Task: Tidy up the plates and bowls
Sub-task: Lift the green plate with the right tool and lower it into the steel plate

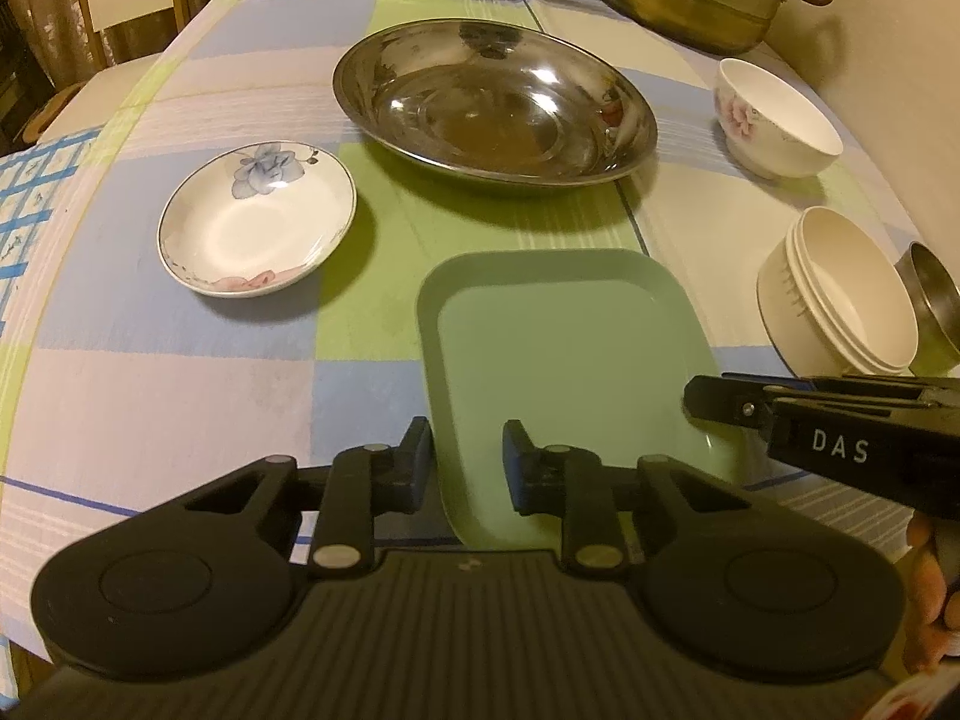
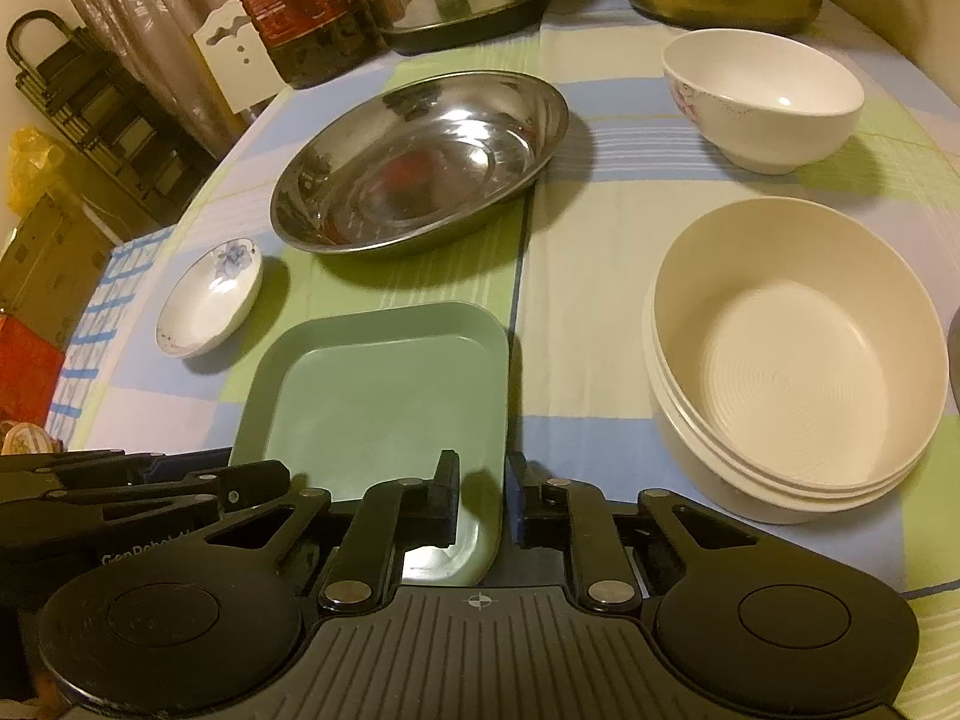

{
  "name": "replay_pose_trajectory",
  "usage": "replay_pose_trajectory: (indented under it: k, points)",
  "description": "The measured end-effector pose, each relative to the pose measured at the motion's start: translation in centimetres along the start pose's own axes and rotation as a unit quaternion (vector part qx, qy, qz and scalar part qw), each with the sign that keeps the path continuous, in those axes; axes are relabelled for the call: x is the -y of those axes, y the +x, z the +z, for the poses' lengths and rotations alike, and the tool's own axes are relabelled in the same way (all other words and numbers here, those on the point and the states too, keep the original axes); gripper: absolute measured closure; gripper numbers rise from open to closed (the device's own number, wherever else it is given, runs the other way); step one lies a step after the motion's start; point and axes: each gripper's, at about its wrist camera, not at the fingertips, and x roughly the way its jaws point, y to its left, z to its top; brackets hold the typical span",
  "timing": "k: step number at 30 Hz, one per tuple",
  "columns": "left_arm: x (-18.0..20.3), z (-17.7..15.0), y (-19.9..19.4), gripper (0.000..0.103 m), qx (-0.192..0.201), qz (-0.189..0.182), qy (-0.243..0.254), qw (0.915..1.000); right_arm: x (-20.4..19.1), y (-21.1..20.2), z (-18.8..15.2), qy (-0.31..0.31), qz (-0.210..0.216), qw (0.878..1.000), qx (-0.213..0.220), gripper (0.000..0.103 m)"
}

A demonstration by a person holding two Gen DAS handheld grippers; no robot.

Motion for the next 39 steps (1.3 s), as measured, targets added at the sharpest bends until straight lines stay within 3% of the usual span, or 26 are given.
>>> replay_pose_trajectory:
  k: [7,19,39]
  points:
    - [-0.2,0.1,0.1,0.09,0.006,0.008,0.002,0.9999,0.1,0.1,-0.1,-0.004,-0.008,1.0,0.005,0.099]
    - [-0.6,1.7,-1.4,0.091,0.032,0.007,-0.006,0.9994,-0.4,-1.6,1.4,-0.007,0.0,0.999,0.035,0.099]
    - [-1.6,8.3,0.1,0.091,0.067,0.004,0.014,0.9976,-1.0,-0.5,7.6,0.005,-0.006,0.997,0.073,0.099]
